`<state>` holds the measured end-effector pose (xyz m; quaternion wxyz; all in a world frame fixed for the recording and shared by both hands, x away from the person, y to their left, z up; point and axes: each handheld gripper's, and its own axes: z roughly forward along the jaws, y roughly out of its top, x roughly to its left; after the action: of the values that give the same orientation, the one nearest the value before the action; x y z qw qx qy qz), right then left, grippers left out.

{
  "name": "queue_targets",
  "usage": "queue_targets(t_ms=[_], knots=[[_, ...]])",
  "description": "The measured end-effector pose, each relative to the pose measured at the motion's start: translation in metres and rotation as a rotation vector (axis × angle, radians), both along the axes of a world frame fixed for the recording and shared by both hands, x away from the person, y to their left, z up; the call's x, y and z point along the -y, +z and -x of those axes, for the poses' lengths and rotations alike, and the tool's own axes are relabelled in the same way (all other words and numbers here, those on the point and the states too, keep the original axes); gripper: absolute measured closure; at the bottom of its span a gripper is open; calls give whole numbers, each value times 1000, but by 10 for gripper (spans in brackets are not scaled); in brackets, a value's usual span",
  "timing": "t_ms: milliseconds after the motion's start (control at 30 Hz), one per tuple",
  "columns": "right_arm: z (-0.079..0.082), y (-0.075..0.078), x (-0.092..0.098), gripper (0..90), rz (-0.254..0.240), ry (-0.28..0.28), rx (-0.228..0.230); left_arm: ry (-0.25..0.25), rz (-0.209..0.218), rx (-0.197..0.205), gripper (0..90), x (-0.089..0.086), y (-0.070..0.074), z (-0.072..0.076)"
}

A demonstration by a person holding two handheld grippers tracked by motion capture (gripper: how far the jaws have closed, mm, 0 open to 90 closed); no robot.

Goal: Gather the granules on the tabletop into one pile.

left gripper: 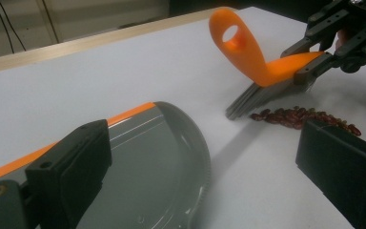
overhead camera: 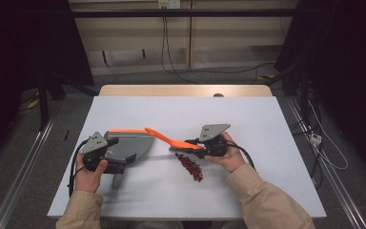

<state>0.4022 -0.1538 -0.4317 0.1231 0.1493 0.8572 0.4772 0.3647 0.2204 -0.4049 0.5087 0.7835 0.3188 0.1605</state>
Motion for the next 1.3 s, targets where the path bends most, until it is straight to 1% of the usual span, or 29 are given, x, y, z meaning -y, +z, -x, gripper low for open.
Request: queue_targets(t_ms=[167,333,400,500,600,667,800,933,1067,1133,1300], knots=[[4,0,0,704,5,24,1,0,3,-1,47,0,0,0],[9,1,1,702,13,45,0,-3,-4,2,47,0,0,0],[10,1,2,701,18,60,0,0,2,-1,47,0,0,0],[13,1,3,701,20,70,-1,1,6,-2,47,0,0,1],[16,1,5,700,17,77,-7,2,1,0,47,-1,1,1],[18,2,5,700,25,84,-9,6,5,0,47,-1,1,1],[22,3,5,700,36,90,-5,6,4,3,47,-2,1,1],[25,3,7,700,26,96,-13,5,4,5,47,-2,2,2],[29,3,8,700,31,95,-7,5,6,4,47,-2,2,2],[31,3,9,700,30,103,-9,6,10,3,47,-1,2,2],[36,4,9,700,29,101,-13,5,5,3,47,-1,2,3]])
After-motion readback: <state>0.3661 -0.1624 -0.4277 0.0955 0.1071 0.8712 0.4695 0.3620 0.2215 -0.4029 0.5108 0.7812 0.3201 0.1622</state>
